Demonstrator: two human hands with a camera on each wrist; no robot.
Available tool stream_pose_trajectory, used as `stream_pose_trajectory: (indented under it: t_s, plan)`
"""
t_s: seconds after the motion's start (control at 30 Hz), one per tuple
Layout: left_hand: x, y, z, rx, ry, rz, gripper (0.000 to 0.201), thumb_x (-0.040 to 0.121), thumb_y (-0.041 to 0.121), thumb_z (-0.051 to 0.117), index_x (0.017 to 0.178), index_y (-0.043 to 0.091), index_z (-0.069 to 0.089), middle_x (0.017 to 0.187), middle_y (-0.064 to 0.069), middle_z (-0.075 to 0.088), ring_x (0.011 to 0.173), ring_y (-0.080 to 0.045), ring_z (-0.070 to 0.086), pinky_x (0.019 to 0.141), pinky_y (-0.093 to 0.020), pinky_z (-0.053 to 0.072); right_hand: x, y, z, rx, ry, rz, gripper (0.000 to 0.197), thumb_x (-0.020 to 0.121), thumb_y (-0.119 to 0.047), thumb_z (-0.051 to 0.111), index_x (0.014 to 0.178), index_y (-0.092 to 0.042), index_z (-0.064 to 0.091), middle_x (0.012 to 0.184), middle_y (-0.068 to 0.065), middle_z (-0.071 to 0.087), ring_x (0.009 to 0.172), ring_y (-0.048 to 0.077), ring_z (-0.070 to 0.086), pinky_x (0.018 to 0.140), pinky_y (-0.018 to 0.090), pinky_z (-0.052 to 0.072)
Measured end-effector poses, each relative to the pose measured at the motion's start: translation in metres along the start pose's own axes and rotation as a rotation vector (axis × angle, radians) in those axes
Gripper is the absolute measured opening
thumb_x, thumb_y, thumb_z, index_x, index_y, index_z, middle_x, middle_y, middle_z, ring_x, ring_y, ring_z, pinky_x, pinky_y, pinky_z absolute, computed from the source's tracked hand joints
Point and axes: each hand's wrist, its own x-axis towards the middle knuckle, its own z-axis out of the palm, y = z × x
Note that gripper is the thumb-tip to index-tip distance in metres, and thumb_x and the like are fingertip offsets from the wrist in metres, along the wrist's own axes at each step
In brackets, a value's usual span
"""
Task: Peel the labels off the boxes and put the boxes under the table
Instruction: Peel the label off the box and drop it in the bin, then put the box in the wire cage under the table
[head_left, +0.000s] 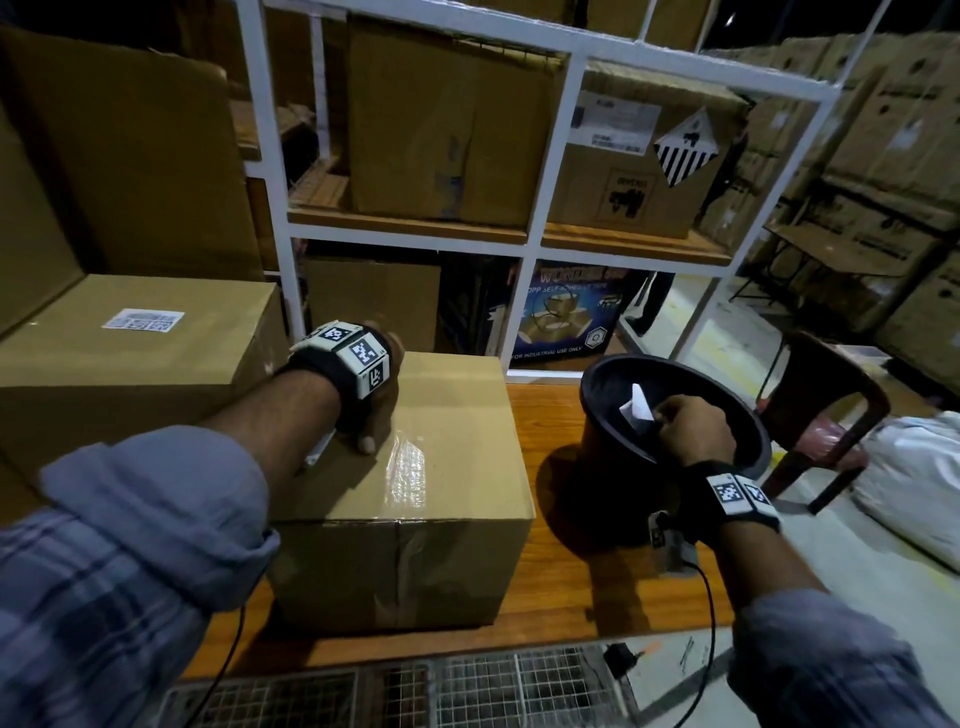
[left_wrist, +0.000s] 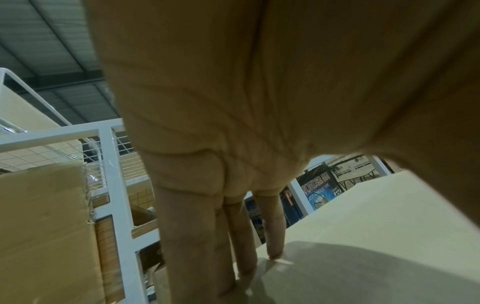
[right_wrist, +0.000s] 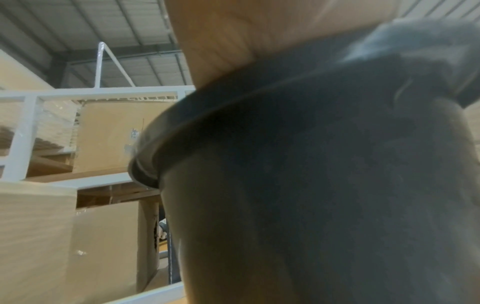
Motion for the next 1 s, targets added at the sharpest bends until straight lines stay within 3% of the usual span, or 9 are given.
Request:
stream_pose_trajectory:
  t_s: [0.07,0.17,0.3,0.4,0.53,0.63,0.8,0.9,1.0]
  plan:
    - [-0.003,0.001,-0.001,0.009,0.014,-0.008,0.102,0.02,0.071,0.08,0.116,0.038,0.072,0.161,-0.006,0.038,0.146,-0.035,0.042,0.115,-0.057,0.039,-0.002,-0.002,-0.002,0.0,0.029,0.02,0.006,0.087,-0.027,0.074,0.082,-0.025,0.072,0.092,0.011,0.074,0.087,0.038,0.068,0.073,0.041,0.055]
    - [-0.004,0.002,-0.002,0.003,0.003,-0.009,0.11,0.026,0.072,0.081,0.129,0.037,0.067,0.169,-0.008,0.026,0.151,-0.037,0.034,0.118,-0.059,0.034,-0.005,-0.003,-0.003,-0.001,0.087,0.057,0.02,0.087,-0.032,0.079,0.077,-0.02,0.067,0.08,0.012,0.07,0.078,0.038,0.066,0.068,0.044,0.057]
    - [-0.011,-0.001,-0.003,0.005,0.022,0.012,0.104,0.009,0.079,0.07,0.105,0.039,0.072,0.164,-0.007,0.036,0.145,-0.035,0.043,0.114,-0.055,0.042,-0.003,-0.004,-0.007,-0.007,0.05,0.049,0.008,0.094,-0.027,0.07,0.093,-0.021,0.076,0.095,0.016,0.073,0.089,0.04,0.067,0.076,0.046,0.056]
    - [-0.018,-0.002,-0.004,0.011,0.04,0.032,0.111,0.022,0.077,0.075,0.123,0.032,0.069,0.162,-0.011,0.036,0.143,-0.037,0.044,0.113,-0.055,0.043,-0.001,-0.004,-0.008,-0.041,0.053,0.031,0.017,0.096,-0.017,0.064,0.105,-0.021,0.077,0.103,0.018,0.074,0.092,0.041,0.067,0.075,0.044,0.054]
    - [-0.011,-0.003,-0.005,0.007,0.022,0.003,0.098,0.009,0.081,0.07,0.098,0.041,0.07,0.158,-0.005,0.041,0.14,-0.037,0.047,0.109,-0.057,0.045,-0.007,-0.007,-0.012,-0.024,0.117,0.047,0.005,0.096,-0.021,0.066,0.096,-0.021,0.072,0.094,0.014,0.072,0.081,0.036,0.061,0.069,0.041,0.051]
    - [-0.007,-0.003,-0.001,0.009,0.047,0.018,0.107,0.023,0.082,0.076,0.119,0.036,0.07,0.156,-0.01,0.039,0.141,-0.04,0.046,0.108,-0.057,0.046,-0.012,-0.012,-0.018,0.028,0.126,0.056,0.007,0.094,-0.028,0.071,0.096,-0.021,0.07,0.096,0.013,0.072,0.087,0.037,0.065,0.074,0.041,0.053]
    - [-0.019,-0.007,-0.001,-0.13,0.091,-0.043,0.129,0.034,0.071,0.089,0.149,0.029,0.048,0.163,-0.01,0.034,0.144,-0.034,0.046,0.116,-0.052,0.039,-0.032,-0.04,-0.03,0.086,0.119,-0.03,0.015,0.094,-0.038,0.07,0.098,-0.023,0.07,0.103,0.013,0.074,0.098,0.038,0.067,0.076,0.037,0.048]
    - [-0.026,-0.006,0.001,-0.122,0.117,-0.026,0.118,0.027,0.074,0.088,0.132,0.031,0.057,0.152,-0.007,0.044,0.134,-0.033,0.055,0.107,-0.046,0.047,-0.055,-0.07,-0.033,0.081,0.098,-0.169,0.018,0.094,-0.039,0.069,0.104,-0.024,0.072,0.105,0.007,0.075,0.1,0.034,0.068,0.08,0.038,0.051]
    - [-0.028,-0.008,0.003,-0.153,0.104,-0.044,0.115,0.035,0.068,0.095,0.131,0.025,0.051,0.143,-0.009,0.049,0.122,-0.033,0.062,0.095,-0.041,0.053,-0.083,-0.103,-0.031,0.157,-0.002,-0.302,0.014,0.096,-0.035,0.072,0.107,-0.027,0.073,0.103,-0.004,0.074,0.097,0.017,0.069,0.086,0.036,0.056]
